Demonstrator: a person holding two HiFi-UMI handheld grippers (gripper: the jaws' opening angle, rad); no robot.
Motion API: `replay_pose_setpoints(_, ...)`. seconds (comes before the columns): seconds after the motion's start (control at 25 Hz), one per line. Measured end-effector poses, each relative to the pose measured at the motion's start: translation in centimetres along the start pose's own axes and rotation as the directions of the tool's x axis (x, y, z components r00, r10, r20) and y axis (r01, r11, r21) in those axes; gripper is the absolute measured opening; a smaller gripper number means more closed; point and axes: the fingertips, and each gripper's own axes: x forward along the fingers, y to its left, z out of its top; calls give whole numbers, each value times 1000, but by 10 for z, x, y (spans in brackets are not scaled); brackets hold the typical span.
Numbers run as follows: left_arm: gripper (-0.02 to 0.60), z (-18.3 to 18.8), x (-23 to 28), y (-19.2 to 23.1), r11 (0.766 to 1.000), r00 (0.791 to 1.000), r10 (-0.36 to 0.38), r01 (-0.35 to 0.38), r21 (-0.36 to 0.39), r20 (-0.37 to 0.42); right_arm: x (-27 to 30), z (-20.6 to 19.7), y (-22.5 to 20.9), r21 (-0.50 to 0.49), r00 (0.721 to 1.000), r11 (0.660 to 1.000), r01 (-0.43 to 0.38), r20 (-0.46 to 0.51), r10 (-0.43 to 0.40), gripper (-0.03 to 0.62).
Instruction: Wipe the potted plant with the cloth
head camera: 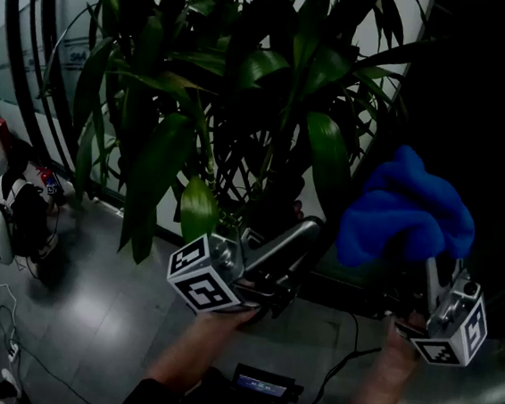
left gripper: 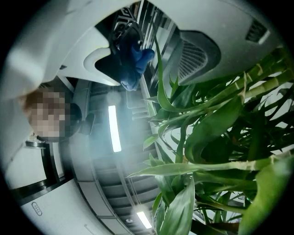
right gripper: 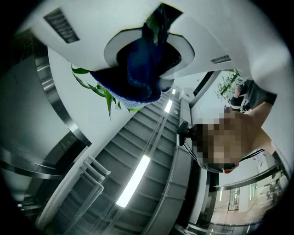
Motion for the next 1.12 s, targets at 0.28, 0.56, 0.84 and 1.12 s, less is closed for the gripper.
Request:
replay_pose_setpoints(0.28,415,8,22,18,996,999,-52,52,69,-5,87,-18,-25,-76,996,995,-64,-60,59,74)
replay_pose_setpoints(0.56,416,2,43,8,983,993,-119,118,140,-4,128,-47,-30,-165,975,969,-182,-160,156,74)
replay_pose_setpoints(0.84,416,-11,47,-6,966,993,-117,122,227,-35,99,-86,-21,-88,939,961,-262,-252,233,74)
replay_pose_setpoints(1.12,416,-18,45,-6,965,994,-102,105,241,-24,68,-97,-8,-85,917,946,-313,-287,277,74)
